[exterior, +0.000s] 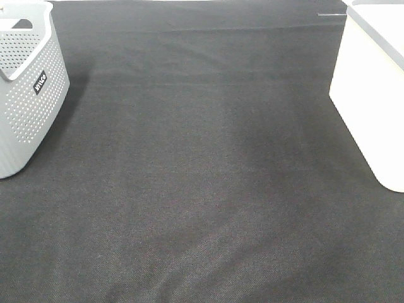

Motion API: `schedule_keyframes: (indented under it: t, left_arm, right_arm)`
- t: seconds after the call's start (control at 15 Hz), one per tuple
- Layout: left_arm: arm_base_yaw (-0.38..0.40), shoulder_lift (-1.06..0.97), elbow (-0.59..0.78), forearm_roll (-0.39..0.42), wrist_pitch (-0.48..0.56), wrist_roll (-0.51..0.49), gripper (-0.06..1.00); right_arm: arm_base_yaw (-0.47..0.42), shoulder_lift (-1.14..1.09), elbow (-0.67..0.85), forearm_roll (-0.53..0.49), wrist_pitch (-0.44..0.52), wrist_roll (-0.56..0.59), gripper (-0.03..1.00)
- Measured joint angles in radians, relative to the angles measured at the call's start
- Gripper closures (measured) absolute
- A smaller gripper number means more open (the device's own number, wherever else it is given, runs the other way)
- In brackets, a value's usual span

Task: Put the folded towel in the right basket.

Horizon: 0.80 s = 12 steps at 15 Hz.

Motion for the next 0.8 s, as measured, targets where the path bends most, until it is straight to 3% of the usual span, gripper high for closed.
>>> schedule_keyframes:
  t: [0.2, 0.33, 0.4, 0.6, 0.73, 0.8]
  left_arm:
    - [0.0, 0.0, 0.0, 0.0, 0.0, 0.0, -0.04]
    - [0.0, 0.0, 0.0, 0.0, 0.0, 0.0, -0.04]
    - [0.0, 0.0, 0.0, 0.0, 0.0, 0.0, -0.04]
    - [0.0, 0.0, 0.0, 0.0, 0.0, 0.0, -0.04]
    - [0.0, 0.0, 0.0, 0.0, 0.0, 0.0, -0.04]
    - [0.0, 0.0, 0.0, 0.0, 0.0, 0.0, -0.04]
  right_arm:
    - [0.001, -0.206, 0.212, -0.028, -0.007, 0.04, 0.0]
    - [0.001, -0.412, 0.45, -0.061, -0.009, 0.06, 0.0]
    - [0.001, -0.6, 0.649, -0.064, -0.009, 0.061, 0.0]
    - [0.001, -1.005, 0.992, -0.064, -0.033, 0.06, 0.0]
    - [0.001, -1.281, 1.156, -0.066, -0.041, 0.06, 0.0]
    - [0.001, -1.281, 1.156, -0.066, -0.041, 0.06, 0.0]
